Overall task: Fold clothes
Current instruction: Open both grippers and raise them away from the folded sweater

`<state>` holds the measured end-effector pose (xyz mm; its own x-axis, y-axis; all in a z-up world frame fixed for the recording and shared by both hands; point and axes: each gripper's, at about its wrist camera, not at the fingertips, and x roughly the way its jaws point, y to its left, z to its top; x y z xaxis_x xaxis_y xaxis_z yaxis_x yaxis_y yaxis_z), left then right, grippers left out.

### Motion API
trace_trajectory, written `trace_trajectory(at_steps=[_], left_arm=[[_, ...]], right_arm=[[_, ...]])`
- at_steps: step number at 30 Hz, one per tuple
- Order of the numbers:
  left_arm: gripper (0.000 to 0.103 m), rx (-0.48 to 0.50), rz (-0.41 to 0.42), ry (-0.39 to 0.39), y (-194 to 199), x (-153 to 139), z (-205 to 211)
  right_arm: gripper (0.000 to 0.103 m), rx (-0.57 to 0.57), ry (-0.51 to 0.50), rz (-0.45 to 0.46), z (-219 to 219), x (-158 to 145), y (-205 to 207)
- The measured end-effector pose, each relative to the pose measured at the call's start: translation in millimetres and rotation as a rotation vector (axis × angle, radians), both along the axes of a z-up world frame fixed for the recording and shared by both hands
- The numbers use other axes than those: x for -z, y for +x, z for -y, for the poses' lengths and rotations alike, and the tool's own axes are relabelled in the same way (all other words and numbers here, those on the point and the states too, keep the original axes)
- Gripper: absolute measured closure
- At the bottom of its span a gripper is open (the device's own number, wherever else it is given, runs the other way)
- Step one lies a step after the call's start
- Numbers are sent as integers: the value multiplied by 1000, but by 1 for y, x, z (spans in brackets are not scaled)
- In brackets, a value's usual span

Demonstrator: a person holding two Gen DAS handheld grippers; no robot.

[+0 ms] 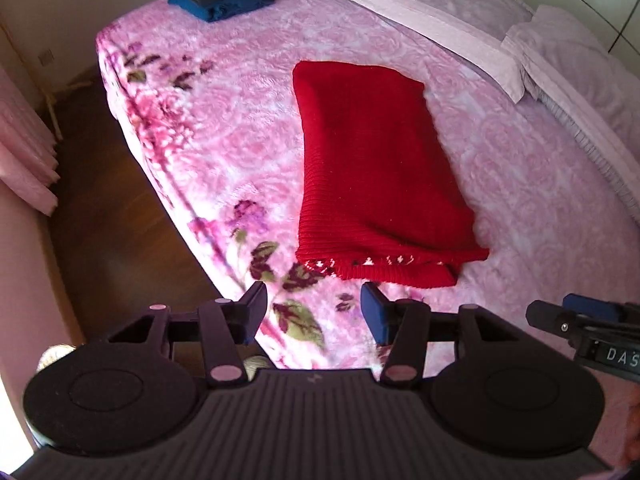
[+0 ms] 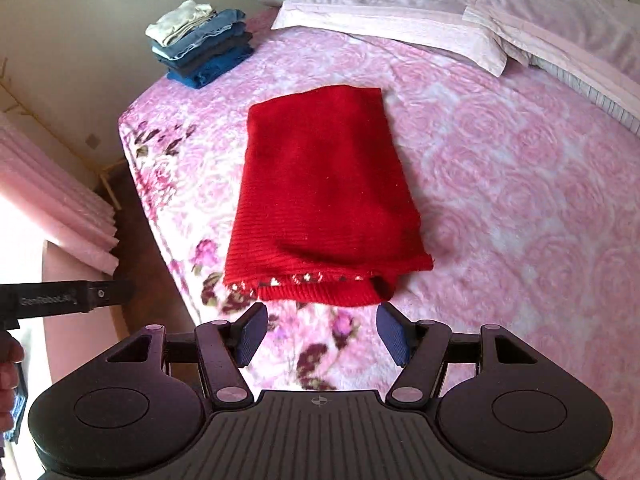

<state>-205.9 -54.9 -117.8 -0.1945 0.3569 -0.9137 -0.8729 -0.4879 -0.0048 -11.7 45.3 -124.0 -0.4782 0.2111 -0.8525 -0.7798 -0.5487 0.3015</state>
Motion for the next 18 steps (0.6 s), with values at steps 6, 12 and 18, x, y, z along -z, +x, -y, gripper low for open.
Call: trace_trajectory(at_steps=[6, 12, 18], left_arm=[[55, 2, -37, 16, 23, -7, 8], [55, 7, -74, 35, 37, -17, 16], [54, 8, -96, 25, 44, -19, 30]], right_arm=[[39, -72, 4, 52, 10, 0, 7], [39, -105, 14, 62, 15, -2, 16], [39, -123, 3, 59, 25, -3, 21]])
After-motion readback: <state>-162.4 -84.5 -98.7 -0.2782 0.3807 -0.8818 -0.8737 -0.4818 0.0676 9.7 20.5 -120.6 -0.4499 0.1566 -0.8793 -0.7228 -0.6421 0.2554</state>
